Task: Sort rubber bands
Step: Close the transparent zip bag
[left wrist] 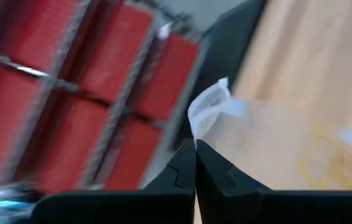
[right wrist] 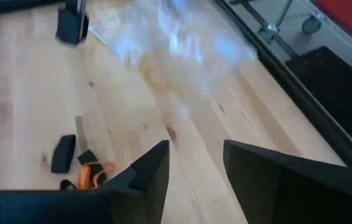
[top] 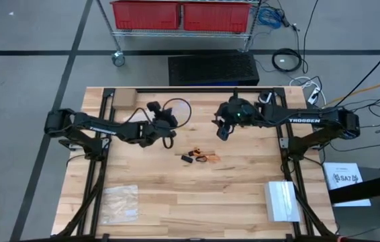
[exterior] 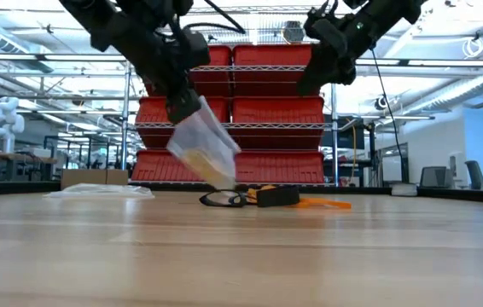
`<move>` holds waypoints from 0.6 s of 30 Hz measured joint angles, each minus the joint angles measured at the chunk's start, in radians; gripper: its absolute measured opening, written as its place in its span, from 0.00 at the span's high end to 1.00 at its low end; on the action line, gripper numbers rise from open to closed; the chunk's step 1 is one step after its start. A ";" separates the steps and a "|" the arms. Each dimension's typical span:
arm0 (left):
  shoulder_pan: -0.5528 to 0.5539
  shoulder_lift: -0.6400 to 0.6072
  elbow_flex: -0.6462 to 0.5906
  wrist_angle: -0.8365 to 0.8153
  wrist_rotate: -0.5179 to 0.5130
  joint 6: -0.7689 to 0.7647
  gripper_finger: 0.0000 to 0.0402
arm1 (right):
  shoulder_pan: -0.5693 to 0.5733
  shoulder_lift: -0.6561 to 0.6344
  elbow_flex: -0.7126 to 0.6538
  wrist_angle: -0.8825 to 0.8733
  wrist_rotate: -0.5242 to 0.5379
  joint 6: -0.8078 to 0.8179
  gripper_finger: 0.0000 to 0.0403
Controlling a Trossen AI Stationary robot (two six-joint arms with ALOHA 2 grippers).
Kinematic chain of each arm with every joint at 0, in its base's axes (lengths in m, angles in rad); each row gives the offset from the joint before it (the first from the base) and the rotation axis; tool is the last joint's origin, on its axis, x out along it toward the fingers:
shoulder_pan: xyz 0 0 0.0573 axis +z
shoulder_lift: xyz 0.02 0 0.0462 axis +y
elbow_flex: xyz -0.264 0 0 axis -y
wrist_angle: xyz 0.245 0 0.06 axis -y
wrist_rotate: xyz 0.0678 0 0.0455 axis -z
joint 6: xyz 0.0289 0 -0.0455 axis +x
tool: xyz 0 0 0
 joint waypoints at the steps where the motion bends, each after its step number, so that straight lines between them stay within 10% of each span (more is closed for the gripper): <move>1: 0.000 0.007 0.007 -0.001 -0.033 0.042 1.00 | -0.001 0.000 -0.004 0.003 0.000 0.001 0.64; 10: 0.005 0.016 0.044 -0.068 -0.034 0.154 1.00 | -0.002 -0.001 -0.006 0.008 0.000 -0.002 0.64; 18: 0.007 0.131 0.045 -0.147 0.280 -0.158 1.00 | -0.002 -0.001 -0.006 -0.048 -0.010 0.041 0.64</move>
